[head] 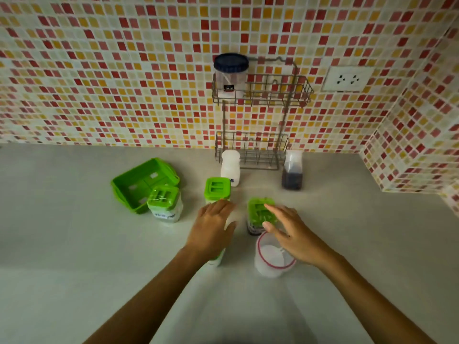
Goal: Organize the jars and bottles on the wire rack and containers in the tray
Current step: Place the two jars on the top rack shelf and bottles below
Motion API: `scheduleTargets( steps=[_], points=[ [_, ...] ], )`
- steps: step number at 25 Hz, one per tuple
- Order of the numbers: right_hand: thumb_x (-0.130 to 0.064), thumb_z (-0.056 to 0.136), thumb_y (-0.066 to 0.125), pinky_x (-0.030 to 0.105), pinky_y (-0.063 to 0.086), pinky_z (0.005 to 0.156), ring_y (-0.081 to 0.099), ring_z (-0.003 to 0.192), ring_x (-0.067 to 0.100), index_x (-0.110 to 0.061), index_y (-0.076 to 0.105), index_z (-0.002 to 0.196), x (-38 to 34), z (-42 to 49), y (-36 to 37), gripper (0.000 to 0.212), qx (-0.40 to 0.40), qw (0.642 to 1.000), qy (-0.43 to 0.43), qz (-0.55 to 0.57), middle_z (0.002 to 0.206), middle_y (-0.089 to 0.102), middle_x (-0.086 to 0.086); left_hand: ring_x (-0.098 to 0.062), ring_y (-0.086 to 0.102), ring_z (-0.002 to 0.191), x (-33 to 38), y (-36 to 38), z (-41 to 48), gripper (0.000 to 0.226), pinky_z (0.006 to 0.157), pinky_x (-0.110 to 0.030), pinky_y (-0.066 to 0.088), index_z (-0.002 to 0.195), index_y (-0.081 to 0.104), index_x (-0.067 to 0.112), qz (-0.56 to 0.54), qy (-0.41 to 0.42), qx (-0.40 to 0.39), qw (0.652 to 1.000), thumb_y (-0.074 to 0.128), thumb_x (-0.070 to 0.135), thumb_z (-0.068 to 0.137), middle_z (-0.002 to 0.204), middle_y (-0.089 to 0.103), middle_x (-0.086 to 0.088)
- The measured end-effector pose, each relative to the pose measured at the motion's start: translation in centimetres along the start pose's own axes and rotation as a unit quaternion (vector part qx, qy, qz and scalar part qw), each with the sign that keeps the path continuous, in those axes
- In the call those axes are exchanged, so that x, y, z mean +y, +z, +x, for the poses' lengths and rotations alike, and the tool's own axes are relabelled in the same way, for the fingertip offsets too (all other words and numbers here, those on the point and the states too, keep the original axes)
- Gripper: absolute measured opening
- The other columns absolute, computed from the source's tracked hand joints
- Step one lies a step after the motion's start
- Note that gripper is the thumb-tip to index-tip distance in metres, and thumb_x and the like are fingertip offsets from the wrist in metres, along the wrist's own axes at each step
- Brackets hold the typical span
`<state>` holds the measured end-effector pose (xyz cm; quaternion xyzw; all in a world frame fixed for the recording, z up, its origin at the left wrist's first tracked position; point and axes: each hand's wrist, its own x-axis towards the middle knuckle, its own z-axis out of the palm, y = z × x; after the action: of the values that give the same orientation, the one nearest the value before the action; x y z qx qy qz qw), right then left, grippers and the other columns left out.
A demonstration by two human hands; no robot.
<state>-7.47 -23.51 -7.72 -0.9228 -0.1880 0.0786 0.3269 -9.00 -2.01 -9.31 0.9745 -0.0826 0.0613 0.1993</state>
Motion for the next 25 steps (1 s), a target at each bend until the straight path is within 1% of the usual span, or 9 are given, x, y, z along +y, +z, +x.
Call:
scheduleTargets(
  steps=[2, 5, 7, 9, 11, 16, 20, 23, 25],
  points=[
    [-0.039, 0.086, 0.059, 0.023, 0.023, 0.108, 0.036, 0.13, 0.022, -0.016, 0.039, 0.139, 0.7, -1.9, 1.3, 0.061, -0.031, 0.999, -0.005, -0.029, 0.141, 0.042, 0.005, -0.02, 0.049, 0.127, -0.6, 1.9, -1.9, 0.045, 0.11, -0.034, 0.03, 0.13, 0.053, 0.021, 0.04, -0.035, -0.013, 0.999, 0.051, 0.038, 0.089, 0.135, 0.056, -0.003],
    [-0.056, 0.066, 0.07, 0.029, 0.031, 0.109, 0.035, 0.126, 0.019, -0.022, 0.036, 0.141, 1.3, -3.5, 2.0, 0.089, -0.06, 0.997, -0.012, -0.053, 0.14, 0.039, -0.002, -0.02, 0.055, 0.119, -1.0, 2.8, -3.0, 0.038, 0.104, -0.033, 0.034, 0.119, 0.062, 0.022, 0.066, -0.059, -0.002, 0.996, 0.047, 0.04, 0.09, 0.12, 0.067, -0.002],
    [-0.055, 0.058, 0.074, 0.031, 0.033, 0.108, 0.034, 0.123, 0.019, -0.024, 0.034, 0.141, 1.2, -3.6, 1.9, 0.098, -0.074, 0.995, -0.013, -0.06, 0.138, 0.037, -0.003, -0.02, 0.058, 0.113, -0.9, 2.9, -3.0, 0.036, 0.1, -0.034, 0.037, 0.114, 0.066, 0.022, 0.072, -0.058, 0.007, 0.996, 0.047, 0.04, 0.089, 0.114, 0.07, -0.001],
    [-0.047, 0.056, 0.077, 0.032, 0.035, 0.105, 0.037, 0.12, 0.021, -0.025, 0.038, 0.139, 0.7, -3.3, 1.6, 0.094, -0.072, 0.994, -0.02, -0.074, 0.133, 0.04, -0.002, -0.02, 0.058, 0.113, -0.8, 2.8, -3.0, 0.035, 0.1, -0.034, 0.038, 0.112, 0.067, 0.022, 0.075, -0.059, 0.018, 0.995, 0.047, 0.04, 0.089, 0.113, 0.07, 0.0],
    [-0.043, 0.056, 0.077, 0.032, 0.035, 0.104, 0.04, 0.117, 0.022, -0.026, 0.043, 0.136, -0.2, -2.6, 0.8, 0.089, -0.037, 0.997, -0.027, -0.063, 0.129, 0.044, -0.001, -0.019, 0.057, 0.114, -0.7, 2.8, -2.9, 0.036, 0.101, -0.033, 0.037, 0.114, 0.065, 0.023, 0.074, -0.062, 0.017, 0.995, 0.045, 0.04, 0.09, 0.115, 0.069, 0.001],
    [-0.048, 0.06, 0.074, 0.028, 0.034, 0.1, 0.04, 0.117, 0.011, -0.029, 0.039, 0.138, -2.9, 1.6, -3.7, 0.087, 0.029, 0.998, -0.023, 0.055, 0.128, 0.044, -0.004, -0.019, 0.045, 0.128, -0.4, 2.5, -2.2, 0.044, 0.111, -0.036, 0.026, 0.132, 0.049, 0.023, 0.051, -0.072, -0.013, 0.996, 0.036, 0.042, 0.095, 0.135, 0.056, 0.0],
    [-0.041, 0.067, 0.077, 0.025, 0.033, 0.093, 0.04, 0.116, 0.009, -0.024, 0.041, 0.139, -5.0, 5.9, -7.2, 0.083, 0.078, 0.994, -0.039, 0.072, 0.133, 0.044, 0.0, -0.021, 0.04, 0.133, 0.5, 0.5, 1.0, 0.046, 0.111, -0.034, 0.026, 0.137, 0.041, 0.019, -0.017, -0.053, 0.013, 0.998, 0.036, 0.039, 0.096, 0.143, 0.048, -0.004],
    [-0.04, 0.067, 0.077, 0.028, 0.035, 0.096, 0.041, 0.121, 0.017, -0.024, 0.04, 0.139, -6.4, 9.0, -9.9, 0.083, 0.126, 0.989, -0.05, 0.066, 0.137, 0.042, 0.005, -0.022, 0.036, 0.137, 1.0, -1.4, 3.7, 0.049, 0.112, -0.038, 0.03, 0.142, 0.034, 0.018, -0.061, -0.041, 0.027, 0.997, 0.036, 0.037, 0.097, 0.149, 0.04, -0.006],
    [-0.041, 0.067, 0.077, 0.03, 0.034, 0.098, 0.039, 0.123, 0.02, -0.024, 0.039, 0.139, -7.8, 12.6, -13.2, 0.083, 0.175, 0.979, -0.078, 0.065, 0.136, 0.04, 0.007, -0.021, 0.032, 0.14, 0.8, -3.7, 7.2, 0.053, 0.114, -0.04, 0.031, 0.145, 0.027, 0.019, -0.083, -0.02, 0.064, 0.994, 0.036, 0.038, 0.097, 0.153, 0.033, -0.004]
  ],
)
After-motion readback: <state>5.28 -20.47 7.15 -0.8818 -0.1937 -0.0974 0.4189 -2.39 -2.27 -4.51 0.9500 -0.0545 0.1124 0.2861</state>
